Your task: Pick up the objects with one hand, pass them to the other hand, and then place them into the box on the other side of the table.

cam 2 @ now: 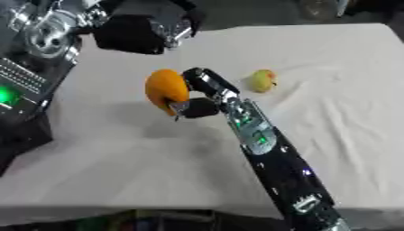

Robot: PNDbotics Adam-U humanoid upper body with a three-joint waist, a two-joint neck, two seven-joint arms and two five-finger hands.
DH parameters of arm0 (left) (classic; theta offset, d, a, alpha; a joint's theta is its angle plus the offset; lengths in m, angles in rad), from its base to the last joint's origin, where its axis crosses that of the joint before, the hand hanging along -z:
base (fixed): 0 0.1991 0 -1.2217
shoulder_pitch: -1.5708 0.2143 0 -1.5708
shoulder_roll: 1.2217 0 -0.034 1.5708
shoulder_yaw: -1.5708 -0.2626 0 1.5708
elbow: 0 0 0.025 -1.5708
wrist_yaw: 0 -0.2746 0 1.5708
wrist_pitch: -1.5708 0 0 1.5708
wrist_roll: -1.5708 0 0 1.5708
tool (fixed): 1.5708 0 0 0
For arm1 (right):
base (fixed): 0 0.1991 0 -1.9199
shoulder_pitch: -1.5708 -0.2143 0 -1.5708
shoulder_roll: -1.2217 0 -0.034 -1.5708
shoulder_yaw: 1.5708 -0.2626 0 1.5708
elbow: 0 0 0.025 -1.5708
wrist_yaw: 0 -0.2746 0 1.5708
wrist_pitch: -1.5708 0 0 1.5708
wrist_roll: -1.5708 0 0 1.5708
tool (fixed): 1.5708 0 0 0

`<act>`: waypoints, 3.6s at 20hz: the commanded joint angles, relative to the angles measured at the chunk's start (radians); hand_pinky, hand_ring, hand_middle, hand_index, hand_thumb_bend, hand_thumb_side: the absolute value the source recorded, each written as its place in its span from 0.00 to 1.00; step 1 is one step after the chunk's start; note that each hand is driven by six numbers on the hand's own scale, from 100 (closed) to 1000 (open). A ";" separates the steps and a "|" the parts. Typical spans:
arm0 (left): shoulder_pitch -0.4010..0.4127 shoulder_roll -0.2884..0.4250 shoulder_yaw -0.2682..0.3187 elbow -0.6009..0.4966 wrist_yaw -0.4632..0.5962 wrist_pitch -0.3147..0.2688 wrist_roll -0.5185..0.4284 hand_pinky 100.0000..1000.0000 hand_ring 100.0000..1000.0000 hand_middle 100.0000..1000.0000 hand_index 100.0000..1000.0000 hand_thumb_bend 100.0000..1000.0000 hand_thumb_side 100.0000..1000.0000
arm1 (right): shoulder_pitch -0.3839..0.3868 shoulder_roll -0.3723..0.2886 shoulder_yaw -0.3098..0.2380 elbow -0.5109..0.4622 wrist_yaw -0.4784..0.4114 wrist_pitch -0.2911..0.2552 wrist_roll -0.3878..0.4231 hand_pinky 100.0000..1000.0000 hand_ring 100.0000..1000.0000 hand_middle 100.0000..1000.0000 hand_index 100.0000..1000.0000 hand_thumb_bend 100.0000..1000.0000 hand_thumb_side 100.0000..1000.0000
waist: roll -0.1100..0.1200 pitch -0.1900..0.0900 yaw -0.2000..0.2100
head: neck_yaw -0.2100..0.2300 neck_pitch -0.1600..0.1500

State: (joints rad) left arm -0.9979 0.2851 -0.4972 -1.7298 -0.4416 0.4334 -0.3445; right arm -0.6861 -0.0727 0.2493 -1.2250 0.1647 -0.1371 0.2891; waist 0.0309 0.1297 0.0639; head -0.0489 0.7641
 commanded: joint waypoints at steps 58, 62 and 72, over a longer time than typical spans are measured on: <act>-0.081 -0.024 -0.037 0.350 -0.502 -0.213 -0.415 0.91 0.84 0.77 0.85 0.56 0.20 | 0.026 -0.050 0.036 -0.063 0.083 -0.133 -0.251 0.67 0.47 0.34 0.32 0.14 0.00 | 0.022 -0.032 0.027 | -0.039 0.006; -0.076 -0.031 -0.038 0.352 -0.503 -0.206 -0.397 0.91 0.84 0.77 0.85 0.54 0.20 | 0.025 -0.050 0.038 -0.065 0.084 -0.156 -0.242 0.67 0.47 0.34 0.32 0.15 0.00 | 0.022 -0.030 0.026 | -0.038 0.006; -0.070 -0.042 -0.044 0.365 -0.483 -0.187 -0.374 0.90 0.84 0.76 0.82 0.46 0.17 | 0.023 -0.051 0.051 -0.066 0.081 -0.196 -0.213 0.67 0.46 0.34 0.32 0.17 0.00 | 0.023 -0.026 0.020 | -0.040 0.006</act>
State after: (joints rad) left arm -1.0525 0.2425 -0.5460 -1.3607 -0.9248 0.2452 -0.7239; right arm -0.6422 -0.1132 0.2982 -1.2612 0.2458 -0.3234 0.0743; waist 0.0415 0.1137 0.0847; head -0.0900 0.7644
